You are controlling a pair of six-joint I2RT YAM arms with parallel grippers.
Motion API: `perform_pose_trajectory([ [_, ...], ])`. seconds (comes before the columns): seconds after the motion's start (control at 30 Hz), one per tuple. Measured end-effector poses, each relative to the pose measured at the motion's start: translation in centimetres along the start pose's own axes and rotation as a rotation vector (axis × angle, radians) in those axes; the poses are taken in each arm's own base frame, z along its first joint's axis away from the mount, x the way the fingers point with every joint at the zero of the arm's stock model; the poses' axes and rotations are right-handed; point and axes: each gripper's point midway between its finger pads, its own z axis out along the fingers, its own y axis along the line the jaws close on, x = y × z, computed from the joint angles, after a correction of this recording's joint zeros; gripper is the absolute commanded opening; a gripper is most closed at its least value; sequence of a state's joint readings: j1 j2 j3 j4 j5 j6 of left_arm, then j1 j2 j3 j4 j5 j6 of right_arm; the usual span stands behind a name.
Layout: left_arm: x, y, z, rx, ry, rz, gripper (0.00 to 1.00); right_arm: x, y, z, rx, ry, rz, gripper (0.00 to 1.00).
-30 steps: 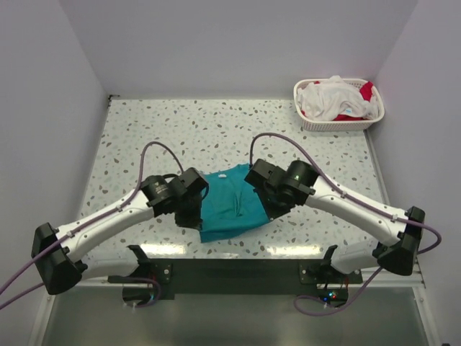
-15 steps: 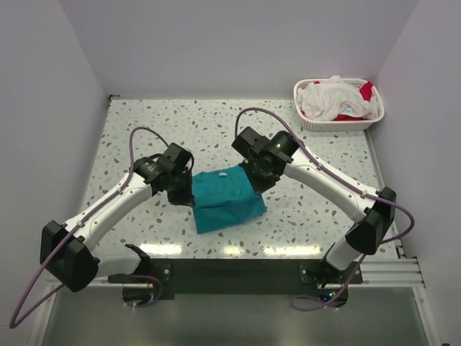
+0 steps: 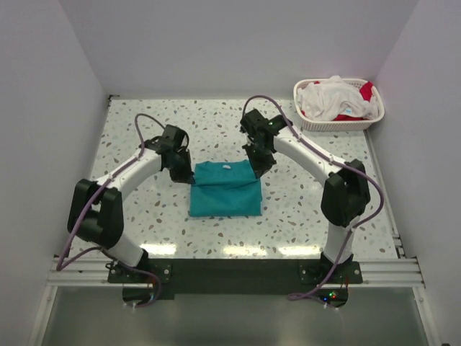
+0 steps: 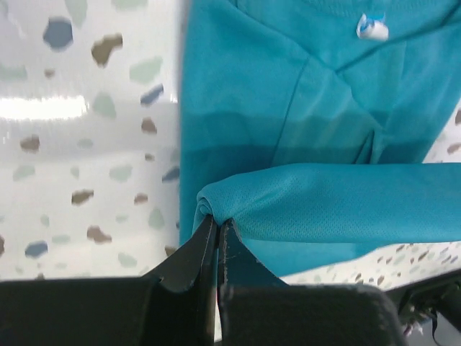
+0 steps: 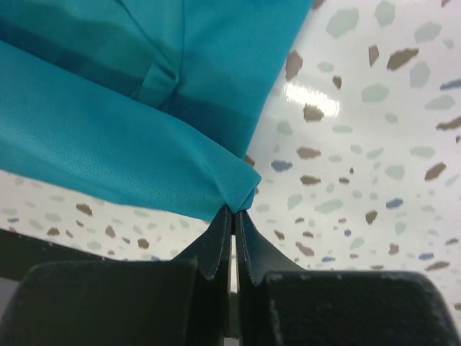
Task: Fold and stack the t-shirts
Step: Fold the tshirt
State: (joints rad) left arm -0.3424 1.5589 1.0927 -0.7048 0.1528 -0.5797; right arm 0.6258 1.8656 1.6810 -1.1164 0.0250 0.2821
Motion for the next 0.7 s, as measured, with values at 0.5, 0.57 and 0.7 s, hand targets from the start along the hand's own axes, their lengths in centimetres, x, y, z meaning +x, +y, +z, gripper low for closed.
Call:
perform_pose_trajectory([
  [0.5,-4.9,-0.7,8.3,0.027,-0.049,0.013,0.00,-2.1,-2.6,11.5,-0.037,0.023,0.101,0.00],
  [0.57,-4.9,-0.9,8.5,0.041,-0.052,0.012,0.00,-2.1,-2.5,11.7,-0.047,0.013,0.102,0.00],
  [0.7,-3.8,-0.9,8.5,0.082,-0.073,0.002,0.00,-1.3,-1.9,11.5,-0.095,-0.020,0.103,0.00],
])
